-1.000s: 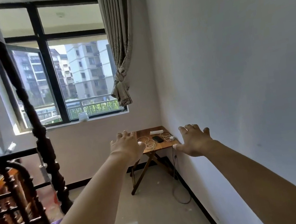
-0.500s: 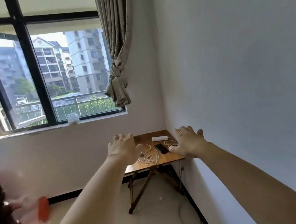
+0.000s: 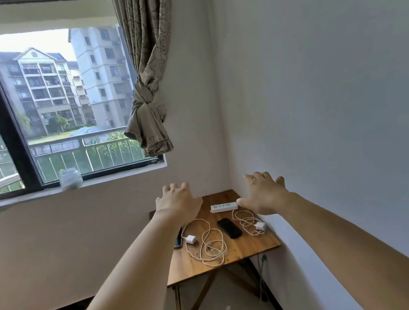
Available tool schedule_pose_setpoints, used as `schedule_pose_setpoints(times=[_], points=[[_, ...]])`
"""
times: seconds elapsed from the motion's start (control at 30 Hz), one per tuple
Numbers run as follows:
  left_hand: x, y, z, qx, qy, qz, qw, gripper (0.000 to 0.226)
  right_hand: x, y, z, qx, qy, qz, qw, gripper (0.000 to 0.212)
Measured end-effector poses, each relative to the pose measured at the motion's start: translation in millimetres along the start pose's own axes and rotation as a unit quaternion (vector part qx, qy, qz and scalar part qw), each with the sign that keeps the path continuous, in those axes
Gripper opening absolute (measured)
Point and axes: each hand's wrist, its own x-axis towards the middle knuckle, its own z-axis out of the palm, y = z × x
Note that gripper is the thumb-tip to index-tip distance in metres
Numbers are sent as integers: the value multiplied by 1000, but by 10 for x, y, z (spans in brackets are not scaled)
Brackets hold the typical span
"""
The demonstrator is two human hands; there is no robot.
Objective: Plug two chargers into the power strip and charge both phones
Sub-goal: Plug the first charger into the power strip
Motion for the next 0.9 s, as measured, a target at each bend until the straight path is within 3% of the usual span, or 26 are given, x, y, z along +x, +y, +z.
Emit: schedule_pose_setpoints(times=[0.17,0.57,0.9], points=[[970,-16,292,-1,-7,19,1000,61,922,164,211,-9,-12,29,999,70],[3335,194,1027,-19,-31,24,999,60,3274,740,761,-31,-26,10,999,72],[4887,252,1866,-29,-84,30,996,60,4781,1101,1597,-21,-89,24,996,70]])
